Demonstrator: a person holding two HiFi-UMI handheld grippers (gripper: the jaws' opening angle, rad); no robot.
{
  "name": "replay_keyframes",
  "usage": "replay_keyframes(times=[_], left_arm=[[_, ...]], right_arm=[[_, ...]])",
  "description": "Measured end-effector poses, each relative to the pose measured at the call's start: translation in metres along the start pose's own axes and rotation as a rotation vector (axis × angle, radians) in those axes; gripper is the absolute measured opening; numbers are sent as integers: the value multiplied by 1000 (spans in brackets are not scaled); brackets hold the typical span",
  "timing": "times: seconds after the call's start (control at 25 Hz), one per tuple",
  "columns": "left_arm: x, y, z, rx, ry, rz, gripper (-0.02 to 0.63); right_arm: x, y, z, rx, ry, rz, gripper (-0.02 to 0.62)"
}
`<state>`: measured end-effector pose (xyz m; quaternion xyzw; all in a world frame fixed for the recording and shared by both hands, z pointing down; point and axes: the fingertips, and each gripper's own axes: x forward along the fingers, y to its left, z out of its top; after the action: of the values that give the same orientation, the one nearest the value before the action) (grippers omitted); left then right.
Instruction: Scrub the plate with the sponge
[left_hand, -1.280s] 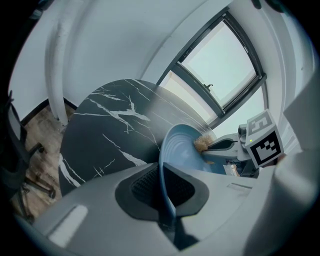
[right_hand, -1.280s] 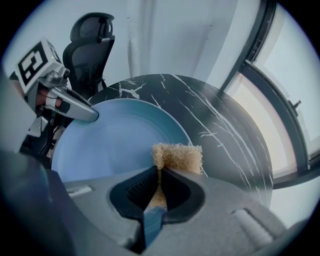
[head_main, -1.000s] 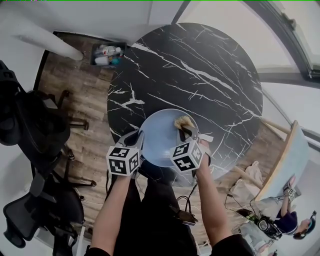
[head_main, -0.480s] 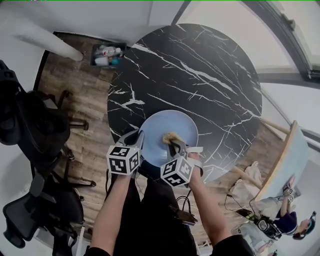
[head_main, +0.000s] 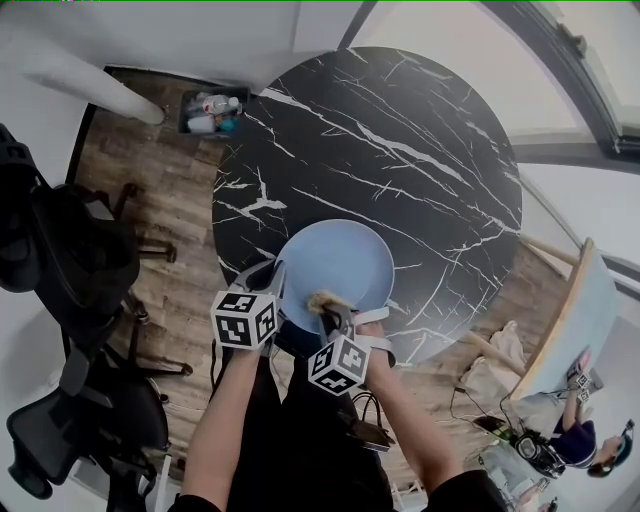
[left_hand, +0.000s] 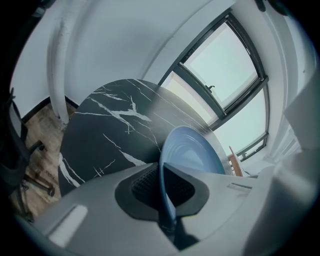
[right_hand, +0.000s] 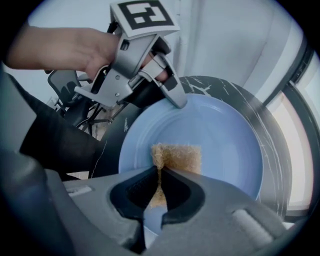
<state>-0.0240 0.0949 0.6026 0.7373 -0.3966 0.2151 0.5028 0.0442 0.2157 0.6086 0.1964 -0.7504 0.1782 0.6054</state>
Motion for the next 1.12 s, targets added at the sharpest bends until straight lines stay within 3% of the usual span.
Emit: replay_keyframes(times=[0.28,0.4,0.48,0.6,0.76,0.92,1.12], left_arm=[[2,-2,0,32,12,0,17],[2,-3,-2,39,15,2,17],[1,-4,-3,29,14,-5,14],[2,-5,-3,19,12,-9,14],[2,-5,-3,23,12,-8,14],[2,-4,-3,25,11,-9,14],[3,-5,-3,28,15,-13,14]], right_arm=[[0,26,-5,-71,43,153,25],[-7,23,-4,-63,8,158,25],[-16,5,1,49,-59,120,25],[-33,-44,3,306,-174,18,25],[-46,-104,-10,539,-241,-136,25],[-40,-135,-23,625,-203,-199,25],[-22,-148,-24,659,-137,-187,25]])
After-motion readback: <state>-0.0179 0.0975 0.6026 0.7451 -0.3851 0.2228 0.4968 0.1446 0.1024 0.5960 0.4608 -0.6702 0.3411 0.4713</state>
